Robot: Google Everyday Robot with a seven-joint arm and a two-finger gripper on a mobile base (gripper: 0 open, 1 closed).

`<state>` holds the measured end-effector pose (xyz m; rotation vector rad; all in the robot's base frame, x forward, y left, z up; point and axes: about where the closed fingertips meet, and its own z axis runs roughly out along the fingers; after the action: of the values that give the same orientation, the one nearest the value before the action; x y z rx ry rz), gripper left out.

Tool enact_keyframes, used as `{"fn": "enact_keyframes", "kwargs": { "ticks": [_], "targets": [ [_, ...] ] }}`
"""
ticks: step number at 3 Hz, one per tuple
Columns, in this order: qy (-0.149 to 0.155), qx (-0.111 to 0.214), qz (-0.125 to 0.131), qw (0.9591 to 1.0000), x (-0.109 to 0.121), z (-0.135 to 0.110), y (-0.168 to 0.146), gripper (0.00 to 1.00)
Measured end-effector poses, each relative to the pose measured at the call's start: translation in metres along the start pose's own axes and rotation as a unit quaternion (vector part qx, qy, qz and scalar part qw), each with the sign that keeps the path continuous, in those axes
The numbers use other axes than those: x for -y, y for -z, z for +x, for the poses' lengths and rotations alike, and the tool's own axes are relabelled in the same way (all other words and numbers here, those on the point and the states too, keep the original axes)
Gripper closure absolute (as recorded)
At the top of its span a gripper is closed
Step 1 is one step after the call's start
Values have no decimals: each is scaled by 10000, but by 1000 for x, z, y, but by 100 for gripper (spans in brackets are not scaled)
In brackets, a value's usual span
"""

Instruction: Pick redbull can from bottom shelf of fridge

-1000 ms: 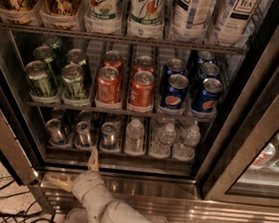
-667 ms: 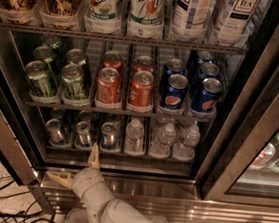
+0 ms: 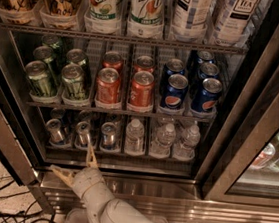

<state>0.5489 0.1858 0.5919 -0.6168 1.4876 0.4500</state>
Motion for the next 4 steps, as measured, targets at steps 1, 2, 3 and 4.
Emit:
{"fn": "enact_keyframes", "kwargs": {
  "ticks": [1,2,3,4],
  "targets": [
    [0,0,0,10000,0,0,0,26],
    [1,0,-1,10000,0,0,0,26],
    [19,-5,-32,10000,-1,-1,-4,33],
    [-6,31,-5,10000,-3,-4,-6,40]
  ]
}}
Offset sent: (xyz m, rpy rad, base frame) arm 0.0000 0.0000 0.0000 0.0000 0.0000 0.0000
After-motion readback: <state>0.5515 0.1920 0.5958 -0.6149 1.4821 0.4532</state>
